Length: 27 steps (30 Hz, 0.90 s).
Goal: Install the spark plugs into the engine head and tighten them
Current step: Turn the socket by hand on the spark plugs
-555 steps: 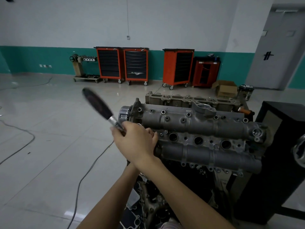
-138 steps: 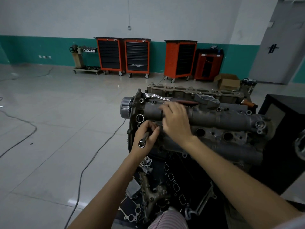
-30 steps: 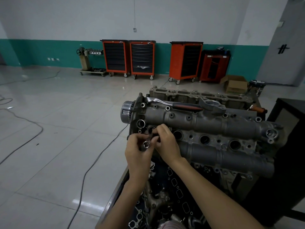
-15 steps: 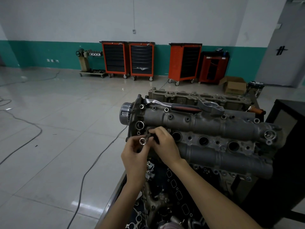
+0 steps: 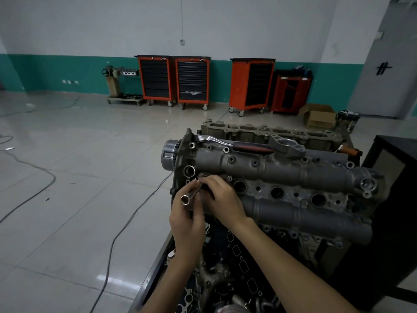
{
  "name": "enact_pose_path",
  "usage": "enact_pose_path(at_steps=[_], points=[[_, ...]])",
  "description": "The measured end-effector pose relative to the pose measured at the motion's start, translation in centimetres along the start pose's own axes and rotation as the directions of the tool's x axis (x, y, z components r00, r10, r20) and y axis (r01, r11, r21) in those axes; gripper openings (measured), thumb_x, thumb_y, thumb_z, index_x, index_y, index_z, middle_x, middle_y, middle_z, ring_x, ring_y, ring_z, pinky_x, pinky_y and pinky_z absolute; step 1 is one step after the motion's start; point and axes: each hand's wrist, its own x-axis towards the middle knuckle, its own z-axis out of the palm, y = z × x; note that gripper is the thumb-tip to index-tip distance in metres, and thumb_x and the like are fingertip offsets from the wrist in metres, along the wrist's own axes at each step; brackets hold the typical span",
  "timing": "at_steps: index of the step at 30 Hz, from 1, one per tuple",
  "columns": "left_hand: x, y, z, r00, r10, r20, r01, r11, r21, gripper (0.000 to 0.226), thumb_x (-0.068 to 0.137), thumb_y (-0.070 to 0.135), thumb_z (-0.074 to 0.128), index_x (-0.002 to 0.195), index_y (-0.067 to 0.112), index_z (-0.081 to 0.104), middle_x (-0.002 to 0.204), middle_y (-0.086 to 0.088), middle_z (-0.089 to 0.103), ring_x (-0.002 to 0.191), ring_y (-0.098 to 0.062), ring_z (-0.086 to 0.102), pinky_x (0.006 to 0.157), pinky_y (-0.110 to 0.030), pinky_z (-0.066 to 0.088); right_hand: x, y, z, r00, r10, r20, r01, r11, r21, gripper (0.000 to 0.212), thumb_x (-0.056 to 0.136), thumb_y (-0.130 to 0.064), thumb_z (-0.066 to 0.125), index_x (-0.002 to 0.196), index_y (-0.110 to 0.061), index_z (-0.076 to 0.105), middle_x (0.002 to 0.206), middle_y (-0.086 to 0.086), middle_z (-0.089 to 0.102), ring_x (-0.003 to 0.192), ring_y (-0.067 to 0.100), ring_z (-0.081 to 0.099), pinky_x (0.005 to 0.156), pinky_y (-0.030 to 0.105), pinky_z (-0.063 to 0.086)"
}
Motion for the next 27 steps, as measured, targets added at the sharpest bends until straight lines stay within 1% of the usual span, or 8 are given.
enact_pose_path(at_steps=[7,11,14,18,21,24,26,27], points=[[0.5,0.5,-0.2,0.978,-0.158,-0.137,0.142,0.983,-0.116,0.013,0.074,0.03,0.071,0.08,0.037,0.062,0.085,0.01,0.066,0.079,-0.007,0.063,0.066,-0.014,0.048,0.2,-0.1,0.2,0.996,0.057,-0.064,-0.056,0.998,0.032,0.014,0.079,-0.009,0.065,0.089,0.0,0.061,0.089,0.011,0.057,0.079,0.024,0.056,0.068,0.033,0.046],[0.2,0.0,-1.0,0.994,-0.089,-0.058,0.085,0.994,-0.068,0.019,0.079,0.018,0.068,0.096,0.027,0.069,0.097,0.009,0.07,0.092,-0.013,0.067,0.076,-0.024,0.054,0.1,-0.4,-0.3,0.999,0.041,-0.015,-0.041,0.999,0.004,0.032,0.077,-0.027,0.063,0.096,-0.002,0.058,0.098,0.009,0.057,0.083,0.023,0.057,0.07,0.032,0.048],[-0.1,-0.1,-0.9,0.996,0.02,0.083,-0.022,0.999,0.027,0.039,0.082,-0.006,0.064,0.114,0.016,0.065,0.114,0.006,0.067,0.107,-0.009,0.062,0.087,-0.019,0.049,0.0,-0.5,-0.4,0.998,-0.037,0.053,0.041,0.997,-0.069,0.049,0.076,-0.005,0.064,0.123,-0.002,0.052,0.122,0.013,0.056,0.107,0.027,0.057,0.089,0.036,0.047],[-1.0,-0.2,0.1,0.964,0.112,0.24,-0.143,0.983,0.117,0.059,0.07,-0.015,0.053,0.126,0.003,0.053,0.119,0.016,0.057,0.102,0.014,0.053,0.083,-0.005,0.042,-0.2,-0.3,-0.6,0.996,-0.035,0.087,0.038,0.998,-0.041,0.029,0.086,-0.004,0.057,0.114,-0.001,0.061,0.113,0.012,0.063,0.108,0.026,0.057,0.094,0.035,0.043],[-1.1,-0.2,0.4,0.981,0.051,0.19,-0.072,0.992,0.108,0.051,0.076,-0.007,0.062,0.124,0.009,0.054,0.12,0.012,0.057,0.11,0.001,0.055,0.089,-0.016,0.045,-0.4,-0.3,-1.0,0.997,-0.023,0.073,0.02,0.999,0.036,0.023,0.086,0.0,0.058,0.108,0.003,0.062,0.105,0.015,0.063,0.099,0.027,0.06,0.084,0.043,0.048],[-0.3,-0.3,0.3,0.992,0.037,0.118,-0.053,0.989,0.14,0.032,0.074,-0.002,0.074,0.099,0.012,0.061,0.104,0.003,0.059,0.097,-0.016,0.059,0.08,-0.03,0.05,-0.5,-0.9,-1.1,0.997,-0.018,0.073,0.015,0.999,0.043,0.034,0.094,-0.026,0.047,0.103,0.003,0.063,0.101,0.015,0.062,0.093,0.027,0.059,0.08,0.043,0.049],[0.1,-0.4,0.0,0.994,0.06,0.094,-0.076,0.981,0.179,0.025,0.073,0.005,0.076,0.09,0.016,0.061,0.093,0.004,0.059,0.087,-0.01,0.058,0.074,-0.023,0.049,-0.5,-0.9,-1.1,0.998,-0.006,0.07,0.005,1.0,0.009,0.062,0.092,-0.049,0.029,0.101,0.002,0.064,0.1,0.014,0.061,0.091,0.026,0.058,0.079,0.037,0.049],[0.2,-0.4,-0.1,0.994,0.076,0.083,-0.09,0.979,0.184,0.021,0.075,0.01,0.075,0.09,0.017,0.061,0.091,0.006,0.061,0.085,-0.008,0.059,0.072,-0.018,0.047,-0.4,-0.8,-1.0,0.998,0.008,0.068,-0.008,1.0,-0.005,0.054,0.094,-0.045,0.037,0.101,0.001,0.063,0.1,0.014,0.061,0.091,0.028,0.059,0.078,0.037,0.049]])
